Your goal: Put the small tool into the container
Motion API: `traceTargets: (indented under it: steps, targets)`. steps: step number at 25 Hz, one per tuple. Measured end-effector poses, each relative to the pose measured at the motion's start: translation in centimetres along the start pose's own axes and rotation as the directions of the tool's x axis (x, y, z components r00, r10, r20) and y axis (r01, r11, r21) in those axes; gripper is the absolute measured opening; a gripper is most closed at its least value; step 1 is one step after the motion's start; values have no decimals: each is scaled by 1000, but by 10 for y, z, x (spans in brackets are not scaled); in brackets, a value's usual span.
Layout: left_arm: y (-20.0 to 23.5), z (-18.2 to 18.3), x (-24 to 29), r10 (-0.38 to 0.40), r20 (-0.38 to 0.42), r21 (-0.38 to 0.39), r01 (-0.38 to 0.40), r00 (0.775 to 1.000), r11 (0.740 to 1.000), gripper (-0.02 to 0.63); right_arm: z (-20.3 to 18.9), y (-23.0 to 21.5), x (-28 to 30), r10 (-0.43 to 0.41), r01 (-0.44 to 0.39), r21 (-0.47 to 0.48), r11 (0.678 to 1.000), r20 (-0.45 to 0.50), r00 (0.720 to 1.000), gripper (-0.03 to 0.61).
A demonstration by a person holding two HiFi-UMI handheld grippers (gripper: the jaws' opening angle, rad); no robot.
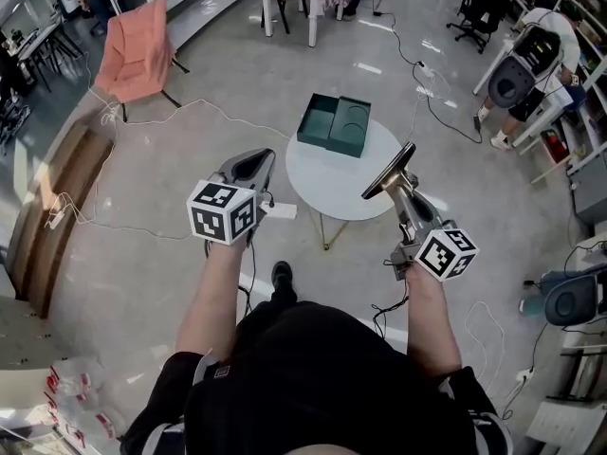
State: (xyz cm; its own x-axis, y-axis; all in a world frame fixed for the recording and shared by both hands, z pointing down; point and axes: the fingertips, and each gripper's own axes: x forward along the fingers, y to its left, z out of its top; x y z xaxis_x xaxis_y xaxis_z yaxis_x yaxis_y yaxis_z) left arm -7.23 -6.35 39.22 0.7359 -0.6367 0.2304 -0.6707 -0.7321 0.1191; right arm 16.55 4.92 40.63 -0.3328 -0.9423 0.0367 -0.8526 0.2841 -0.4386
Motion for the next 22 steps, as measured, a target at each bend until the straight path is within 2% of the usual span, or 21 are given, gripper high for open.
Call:
traceTargets:
  steps: [5, 10, 18, 22]
  targets:
    - [49, 26, 33, -14, 7, 51, 13, 1000, 999, 12, 6, -23, 64, -40, 40, 2, 999, -9, 999, 11]
    - [92, 32, 73, -53, -20, 38, 54, 998, 998, 12, 10, -26, 128, -42, 43, 7, 999, -23, 999, 12]
    - [113, 22, 120, -106, -113, 23, 109, 988, 994, 12, 1, -52, 164, -87, 91, 64, 994, -57, 995, 12]
    - [105, 9, 152, -84, -150, 7, 86, 985, 996, 12, -3, -86, 160, -87, 94, 99, 991, -72, 994, 11]
